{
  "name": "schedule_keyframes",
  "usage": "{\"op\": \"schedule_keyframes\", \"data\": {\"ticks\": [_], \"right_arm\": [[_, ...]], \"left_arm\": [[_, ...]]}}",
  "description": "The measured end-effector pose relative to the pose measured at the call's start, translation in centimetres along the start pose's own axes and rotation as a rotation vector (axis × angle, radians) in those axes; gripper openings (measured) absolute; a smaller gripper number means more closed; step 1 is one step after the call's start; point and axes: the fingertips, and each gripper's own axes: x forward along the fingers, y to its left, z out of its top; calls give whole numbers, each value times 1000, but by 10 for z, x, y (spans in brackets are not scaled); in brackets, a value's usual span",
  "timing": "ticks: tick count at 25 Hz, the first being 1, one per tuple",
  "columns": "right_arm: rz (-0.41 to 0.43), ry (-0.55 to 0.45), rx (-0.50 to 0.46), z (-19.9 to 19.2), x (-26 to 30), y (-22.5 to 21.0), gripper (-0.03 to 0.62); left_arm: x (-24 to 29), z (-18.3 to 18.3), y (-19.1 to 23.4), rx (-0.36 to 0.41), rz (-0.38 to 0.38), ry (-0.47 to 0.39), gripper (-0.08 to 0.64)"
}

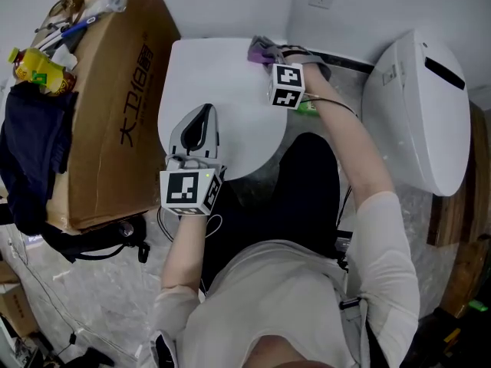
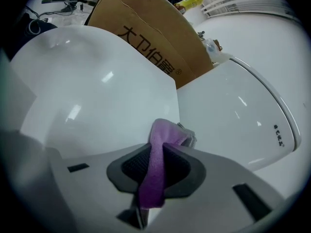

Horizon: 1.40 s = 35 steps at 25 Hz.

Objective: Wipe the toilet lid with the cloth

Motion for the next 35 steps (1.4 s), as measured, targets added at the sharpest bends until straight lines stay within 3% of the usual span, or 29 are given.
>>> {"op": "schedule_keyframes", "data": {"ticks": [19, 35], "right_arm": [[288, -13, 72, 30, -95, 114, 83], [462, -30, 44, 58, -152, 175, 83]], "left_arm": [[-8, 9, 9, -3, -47, -40, 15], [-12, 1, 6, -43, -53, -34, 15]]}}
